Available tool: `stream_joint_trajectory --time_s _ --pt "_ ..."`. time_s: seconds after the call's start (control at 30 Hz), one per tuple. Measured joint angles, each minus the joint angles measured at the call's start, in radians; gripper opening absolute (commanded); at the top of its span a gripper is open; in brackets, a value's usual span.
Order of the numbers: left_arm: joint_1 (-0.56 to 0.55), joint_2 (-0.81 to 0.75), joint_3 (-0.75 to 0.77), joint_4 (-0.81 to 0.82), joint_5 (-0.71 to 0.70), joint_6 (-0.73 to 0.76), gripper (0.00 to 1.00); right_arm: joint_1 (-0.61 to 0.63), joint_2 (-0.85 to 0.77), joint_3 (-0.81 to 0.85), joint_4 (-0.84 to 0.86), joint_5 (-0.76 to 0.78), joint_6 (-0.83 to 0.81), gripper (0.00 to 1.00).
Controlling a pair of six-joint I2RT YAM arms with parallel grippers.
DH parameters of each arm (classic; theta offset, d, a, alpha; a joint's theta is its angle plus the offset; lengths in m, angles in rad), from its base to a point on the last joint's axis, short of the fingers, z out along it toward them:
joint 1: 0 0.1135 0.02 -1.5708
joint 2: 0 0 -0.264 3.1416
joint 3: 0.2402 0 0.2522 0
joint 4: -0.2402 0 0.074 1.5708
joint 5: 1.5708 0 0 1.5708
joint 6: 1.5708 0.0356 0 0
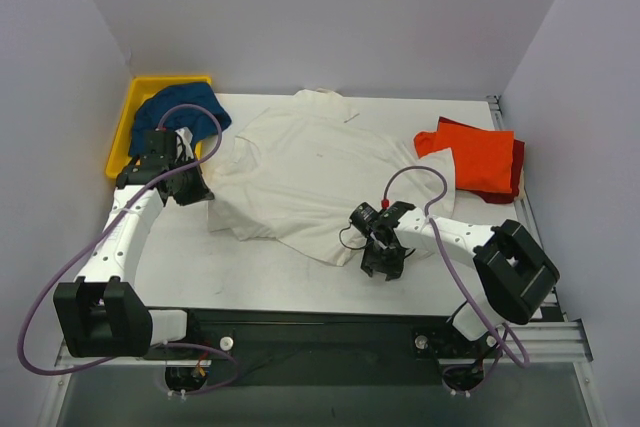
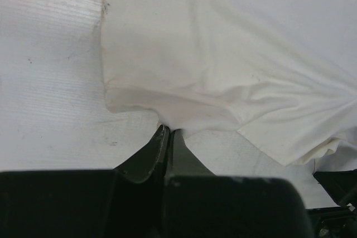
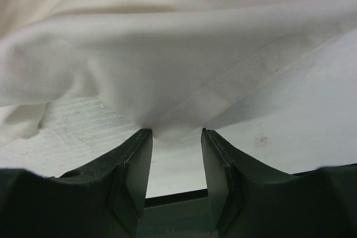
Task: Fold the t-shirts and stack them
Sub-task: Grap the side of the flattened tshirt closest away from the robot with both arms
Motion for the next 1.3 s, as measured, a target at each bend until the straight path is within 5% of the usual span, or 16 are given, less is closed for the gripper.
stream_joint_trajectory --time_s 0.37,0.6,0.73,1.3 --pt "0.000 0.000 0.002 0.000 0.000 0.000 0.00 0.006 -0.034 -0.034 0.036 -0.035 0.000 0.38" --pt "0.000 0.000 0.002 -0.001 0.001 0.000 0.00 0.007 -0.004 -0.031 0.045 -0.058 -0.002 0.19" --pt "0.000 -0.001 0.002 -0.002 0.000 0.001 0.00 0.006 -0.005 -0.032 0.041 -0.069 -0.002 0.00" --pt "0.000 -0.214 -0.137 -0.161 -0.019 -0.005 0.00 0.006 -0.334 -0.125 -0.256 -0.174 -0.036 0.00"
